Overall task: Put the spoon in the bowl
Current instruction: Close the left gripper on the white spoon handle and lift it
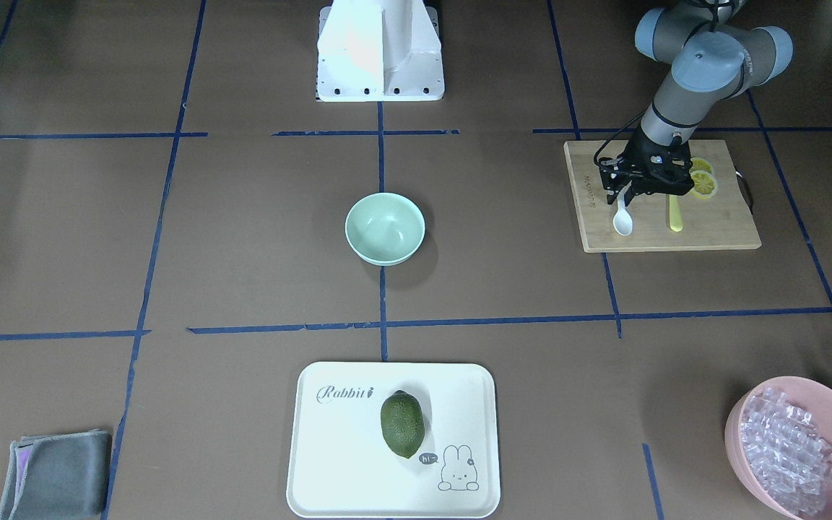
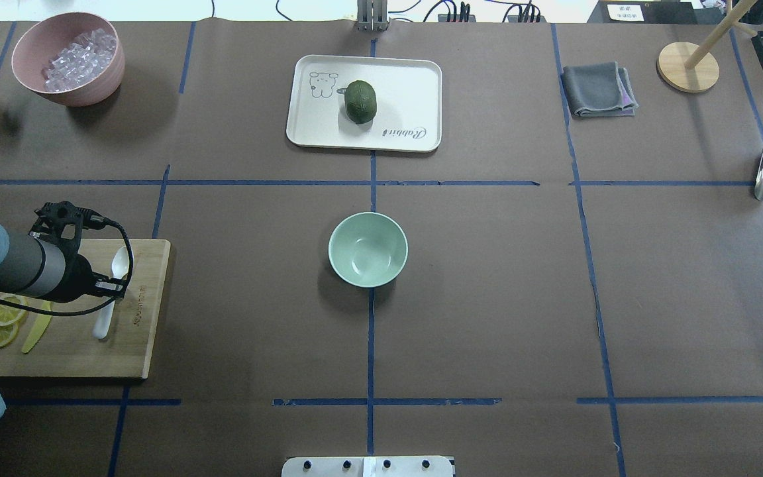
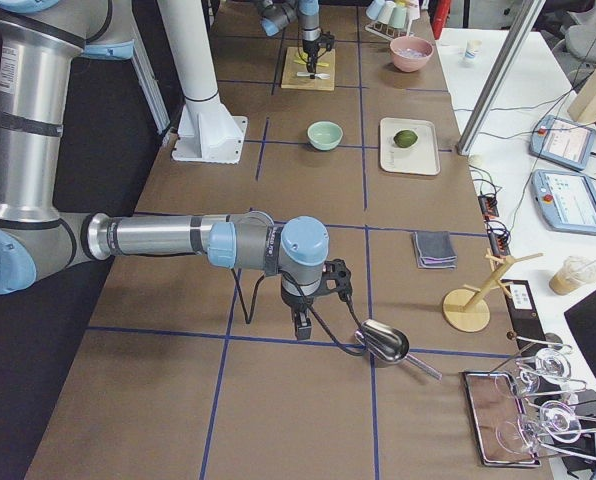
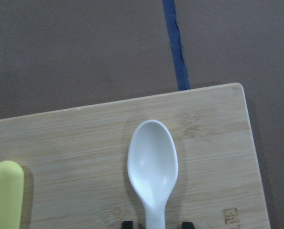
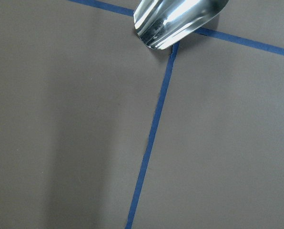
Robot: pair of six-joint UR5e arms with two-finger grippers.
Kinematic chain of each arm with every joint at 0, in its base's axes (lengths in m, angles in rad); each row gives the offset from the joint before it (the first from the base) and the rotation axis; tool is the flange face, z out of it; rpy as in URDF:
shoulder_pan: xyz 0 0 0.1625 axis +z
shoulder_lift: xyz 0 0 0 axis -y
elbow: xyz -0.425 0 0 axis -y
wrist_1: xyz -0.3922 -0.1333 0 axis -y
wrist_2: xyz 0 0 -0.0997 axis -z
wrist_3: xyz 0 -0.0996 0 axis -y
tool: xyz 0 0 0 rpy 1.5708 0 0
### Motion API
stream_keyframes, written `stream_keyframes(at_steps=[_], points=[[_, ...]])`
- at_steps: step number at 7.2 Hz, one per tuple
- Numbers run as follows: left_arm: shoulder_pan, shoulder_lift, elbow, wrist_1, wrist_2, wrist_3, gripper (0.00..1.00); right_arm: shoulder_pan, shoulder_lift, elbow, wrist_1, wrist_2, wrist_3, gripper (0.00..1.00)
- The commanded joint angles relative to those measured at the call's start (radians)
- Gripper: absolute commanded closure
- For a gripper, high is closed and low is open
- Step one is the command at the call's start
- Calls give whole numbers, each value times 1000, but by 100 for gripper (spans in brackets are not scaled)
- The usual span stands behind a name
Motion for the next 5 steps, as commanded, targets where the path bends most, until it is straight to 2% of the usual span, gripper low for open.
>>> stream_keyframes(at_steps=[1,3,4,5], points=[[0,-1,-7,2,-1,0,100,0,0,-1,0,0,0,0],[-2,-11,-28,9,-14,-1,100,0,0,-3,0,0,0,0],[-3,-20,-80,73,-49,-4,100,0,0,-3,0,0,-2,0],[-3,-81,-144,206,-54,-8,100,0,0,-3,0,0,-2,0]])
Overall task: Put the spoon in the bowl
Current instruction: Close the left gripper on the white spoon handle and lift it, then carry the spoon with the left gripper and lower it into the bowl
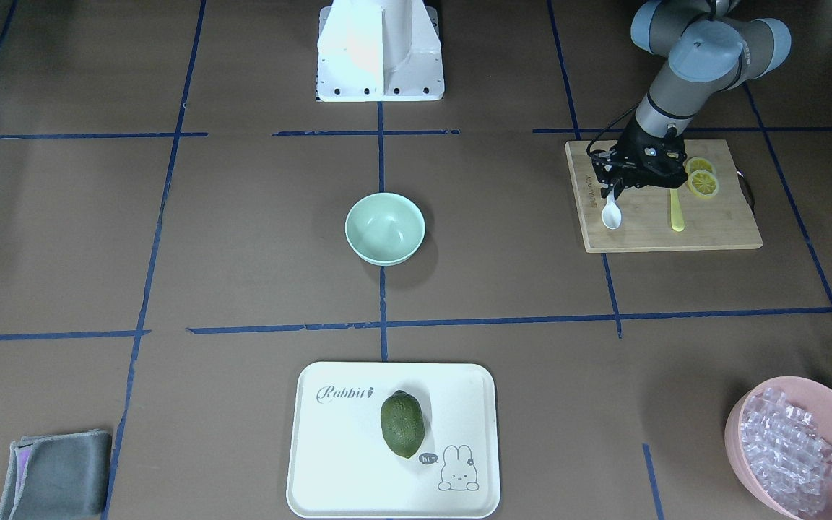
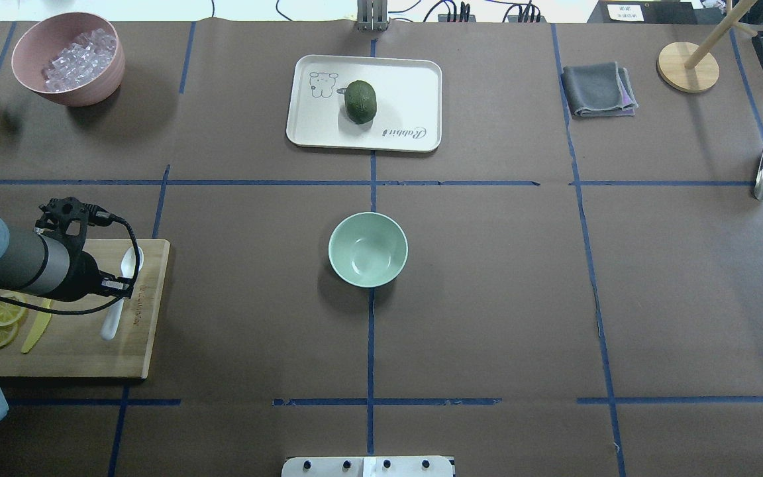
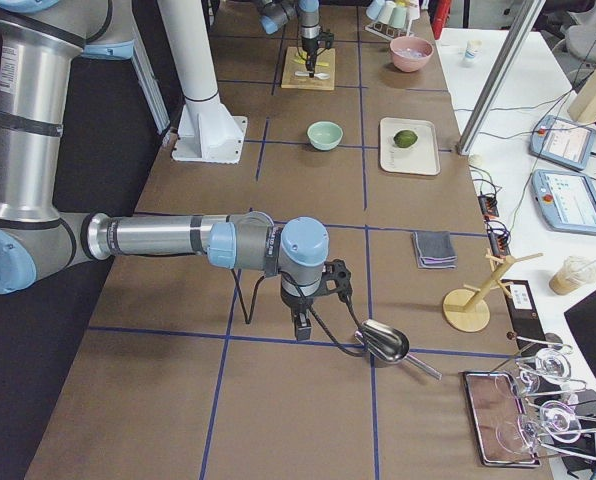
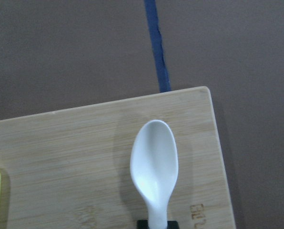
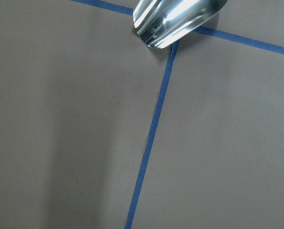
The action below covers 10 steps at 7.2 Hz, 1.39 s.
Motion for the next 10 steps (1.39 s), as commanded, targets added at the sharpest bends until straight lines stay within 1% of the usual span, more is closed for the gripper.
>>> stream_keyframes(at_steps=[1,2,3,4,5,7,8,9,10], points=[[2,-173,-83,265,-18,-45,100,0,0,-2,0,0,-1,0],[28,-336,-65,394,-18,-110,100,0,0,-3,0,0,1,0],[88,-467,-22,465,-15,-182,100,0,0,-8,0,0,1,0],[114,-599,89,454,-13,-283,100,0,3,-19,0,-2,1,0],[137,-729,212,452,-7,-324,100,0,3,-23,0,-2,1,0],[157,-841,343,422,-6,-330,100,0,3,-31,0,0,1,0],[157,-870,394,385,-6,-326,100,0,3,-31,0,0,1,0],[157,-886,431,377,-6,-321,100,0,3,-32,0,0,1,0],[156,-886,436,377,-6,-292,100,0,3,-32,0,0,1,0]])
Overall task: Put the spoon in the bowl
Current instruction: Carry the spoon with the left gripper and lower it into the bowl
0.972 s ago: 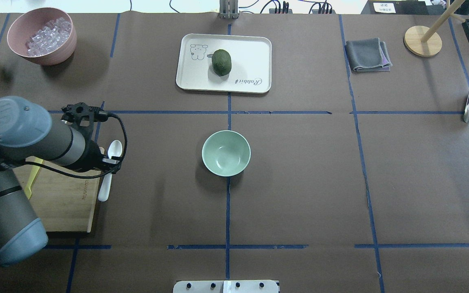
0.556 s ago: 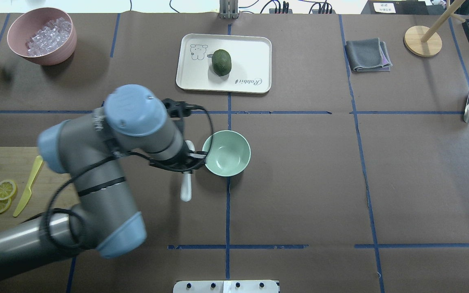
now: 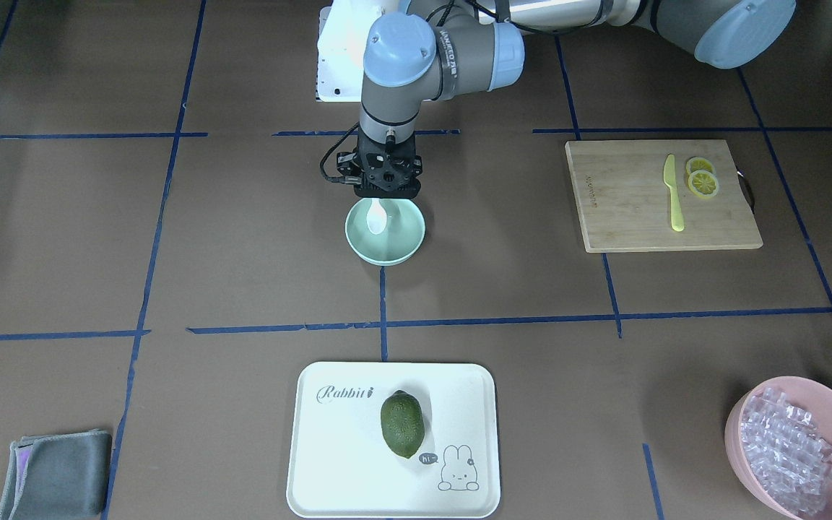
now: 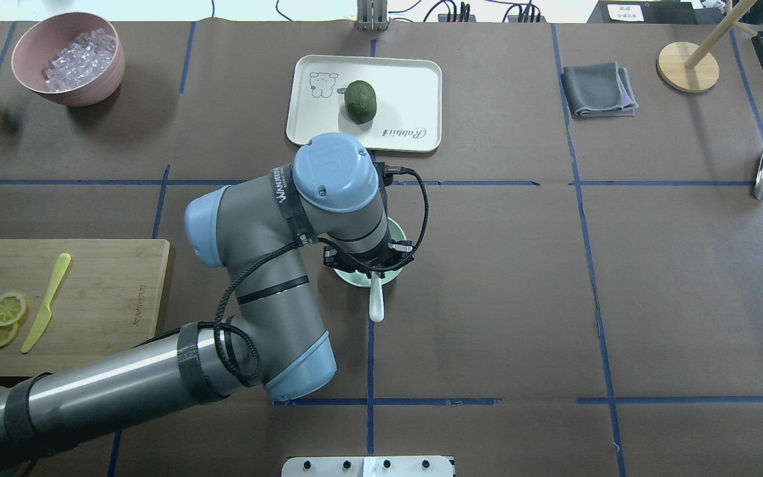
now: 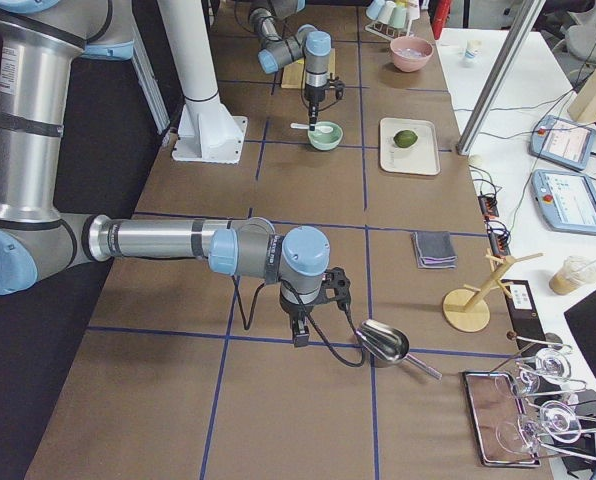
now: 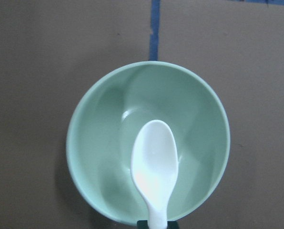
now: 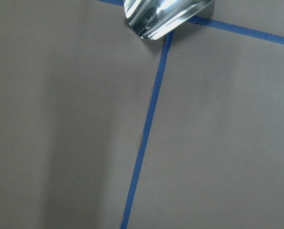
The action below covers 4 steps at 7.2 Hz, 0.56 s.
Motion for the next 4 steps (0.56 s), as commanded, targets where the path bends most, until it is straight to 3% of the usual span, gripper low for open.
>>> stream_keyframes(at_steps=[1,2,3,4], points=[[-4,-12,29,-7,0,56,92,0,0,-1,0,0,0,0],[-16,-11,29,-8,0,59,65,0,0,1,0,0,0,0],[-27,-12,29,-7,-6,58,27,0,0,-1,0,0,0,0],[-37,-11,29,-8,-11,59,8,0,0,1,0,0,0,0]])
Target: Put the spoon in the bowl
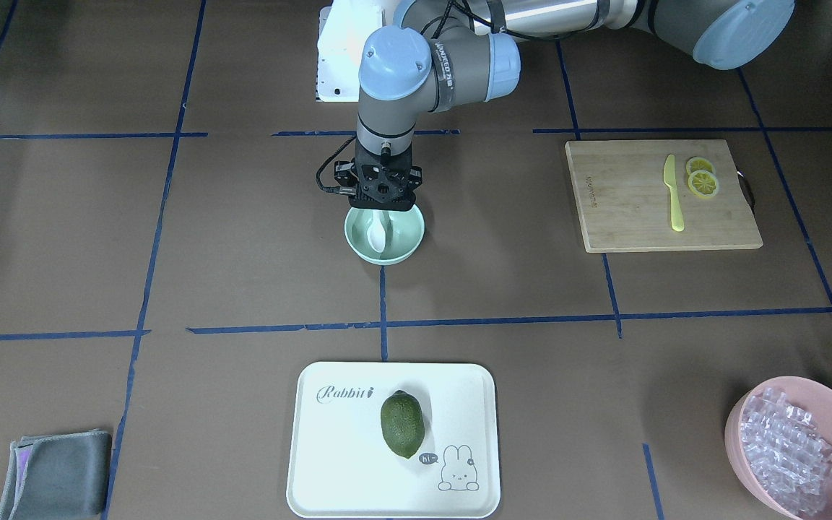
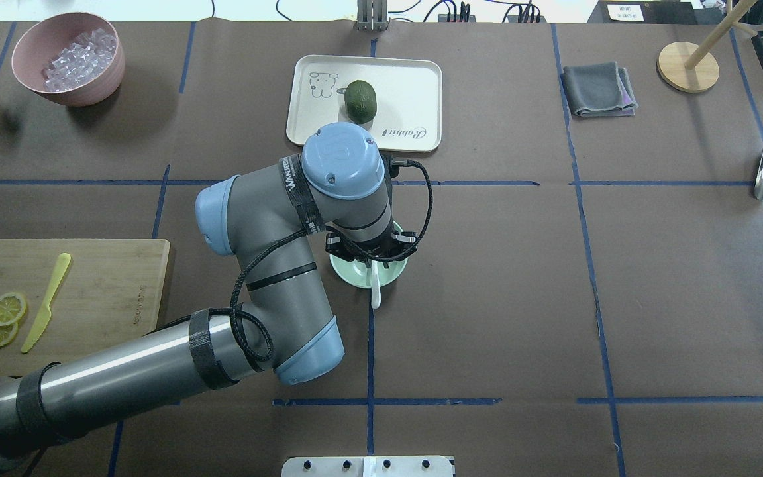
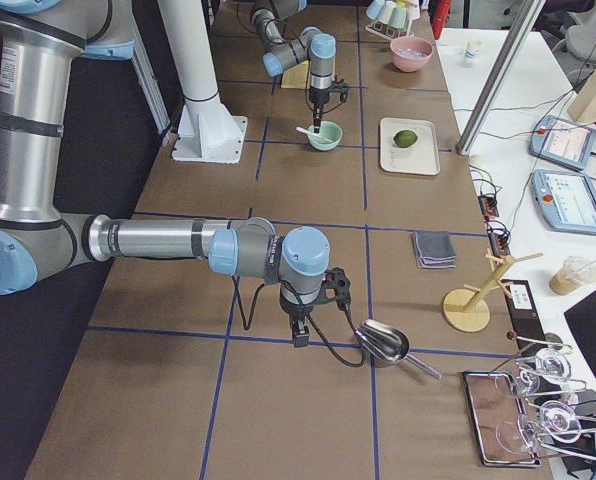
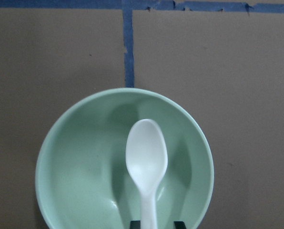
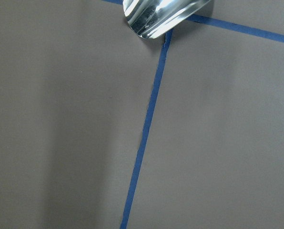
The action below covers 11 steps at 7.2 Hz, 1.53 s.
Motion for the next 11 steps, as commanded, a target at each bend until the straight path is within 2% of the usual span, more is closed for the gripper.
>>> stream_keyframes(at_steps=[1,2,3,5,6,9,11], points=[[-18,-1,-4,4,-8,3,1,0,0,1,0,0,0,0],[-50,1,-13,10,-62,4,1,0,2,1,0,0,2,0],[-86,31,-65,24,-96,36,1,0,-1,-1,-2,-3,2,0],[-181,161,-210,117,-99,265,1,3,-5,-36,-2,-5,3,0],[-249,218,-247,155,-101,399,1,8,0,-54,0,-3,5,0],[-517,434,-285,160,-275,706,0,8,12,-56,3,-5,2,0],[-670,594,-292,160,-297,951,0,15,20,-56,0,-5,2,0]])
